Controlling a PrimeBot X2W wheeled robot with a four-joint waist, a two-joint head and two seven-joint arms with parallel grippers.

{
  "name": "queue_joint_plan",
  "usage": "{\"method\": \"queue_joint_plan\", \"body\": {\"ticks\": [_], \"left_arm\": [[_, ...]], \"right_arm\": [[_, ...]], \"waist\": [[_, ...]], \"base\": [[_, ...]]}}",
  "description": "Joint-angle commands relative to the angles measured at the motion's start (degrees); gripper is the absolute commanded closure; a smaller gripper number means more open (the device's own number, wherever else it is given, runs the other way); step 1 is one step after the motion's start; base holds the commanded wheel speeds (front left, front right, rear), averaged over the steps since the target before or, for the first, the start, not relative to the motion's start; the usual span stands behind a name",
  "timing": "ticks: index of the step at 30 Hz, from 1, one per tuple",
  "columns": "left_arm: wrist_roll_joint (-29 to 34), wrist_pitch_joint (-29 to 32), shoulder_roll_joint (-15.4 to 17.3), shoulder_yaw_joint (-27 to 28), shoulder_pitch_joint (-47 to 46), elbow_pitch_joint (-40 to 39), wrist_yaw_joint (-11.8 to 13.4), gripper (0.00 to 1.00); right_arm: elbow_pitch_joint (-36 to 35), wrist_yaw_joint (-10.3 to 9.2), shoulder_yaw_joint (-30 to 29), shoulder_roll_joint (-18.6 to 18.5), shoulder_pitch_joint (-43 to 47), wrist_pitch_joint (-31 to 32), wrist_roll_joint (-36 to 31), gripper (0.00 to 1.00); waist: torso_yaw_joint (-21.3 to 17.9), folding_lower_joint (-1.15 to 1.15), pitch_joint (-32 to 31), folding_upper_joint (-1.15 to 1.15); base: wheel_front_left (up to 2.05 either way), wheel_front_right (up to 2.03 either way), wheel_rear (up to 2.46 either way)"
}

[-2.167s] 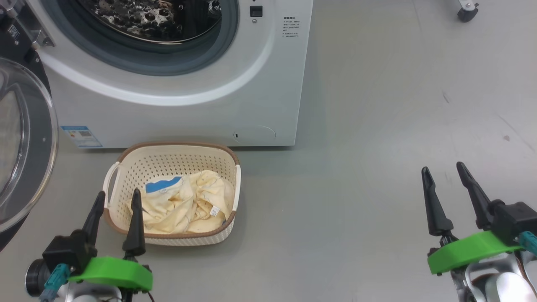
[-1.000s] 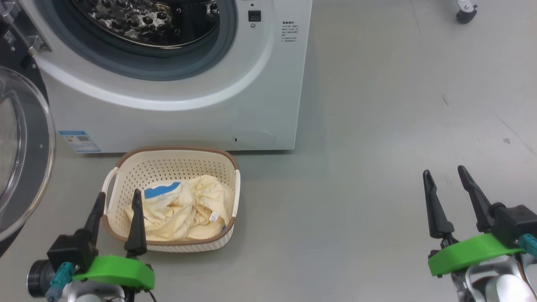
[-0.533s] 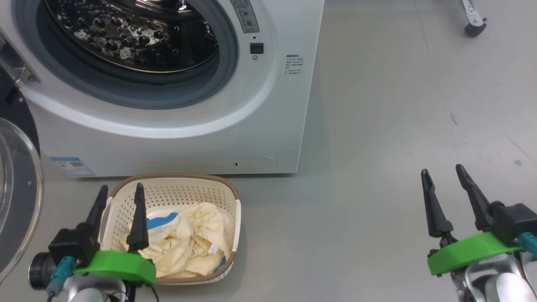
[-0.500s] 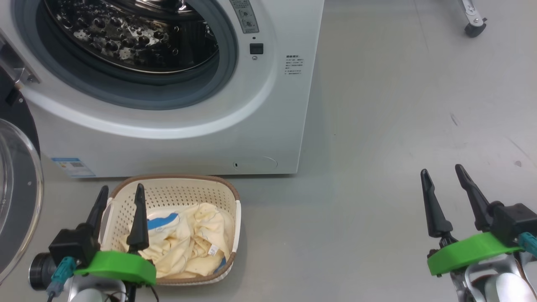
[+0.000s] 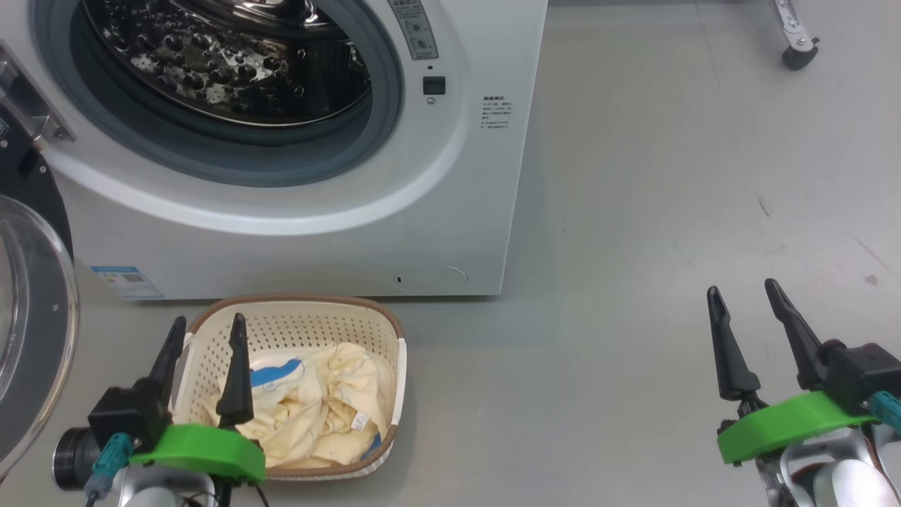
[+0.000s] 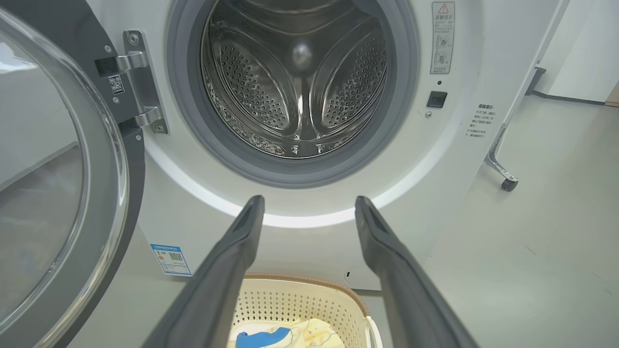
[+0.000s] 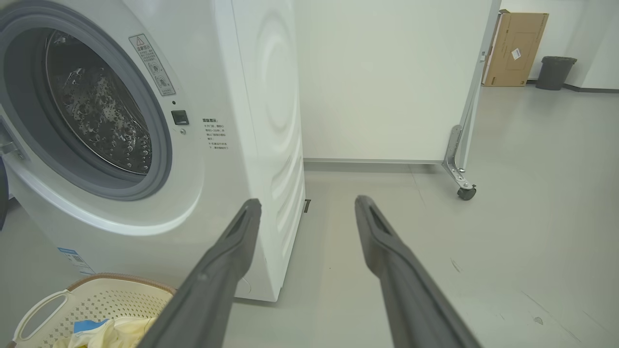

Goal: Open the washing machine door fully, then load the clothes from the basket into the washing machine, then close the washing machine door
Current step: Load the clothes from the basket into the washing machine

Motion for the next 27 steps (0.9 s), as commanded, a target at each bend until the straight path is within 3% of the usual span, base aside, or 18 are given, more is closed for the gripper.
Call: {"method": "queue_joint_plan", "body": {"ticks": [1, 17, 27], "left_arm": [[0.1, -0.7, 1.6, 2.2, -2.1, -1.4, 0.4, 0.00], [-0.3, -0.4, 1.8, 1.3, -2.6, -0.9, 0.5, 0.00], [-0.9, 1.7, 1.5, -0.7, -4.4, 2.7, -1.0, 0.00]], "right_arm": [[-1.9, 0.23, 1.1, -0.6, -1.4, -0.6, 0.3, 0.00], [-1.9, 0.23, 1.0, -0.6, -1.7, -0.5, 0.2, 0.00], [-2.8, 0.23, 1.2, -0.6, -2.3, -0.5, 0.4, 0.00]], "waist": [[0.0, 0.00, -0.1, 0.00], [-0.1, 0.00, 0.6, 0.00], [0.0, 0.00, 3.1, 0.00]], "base": [[0.00, 0.00, 0.00], [0.00, 0.00, 0.00], [0.00, 0.00, 0.00]]}}
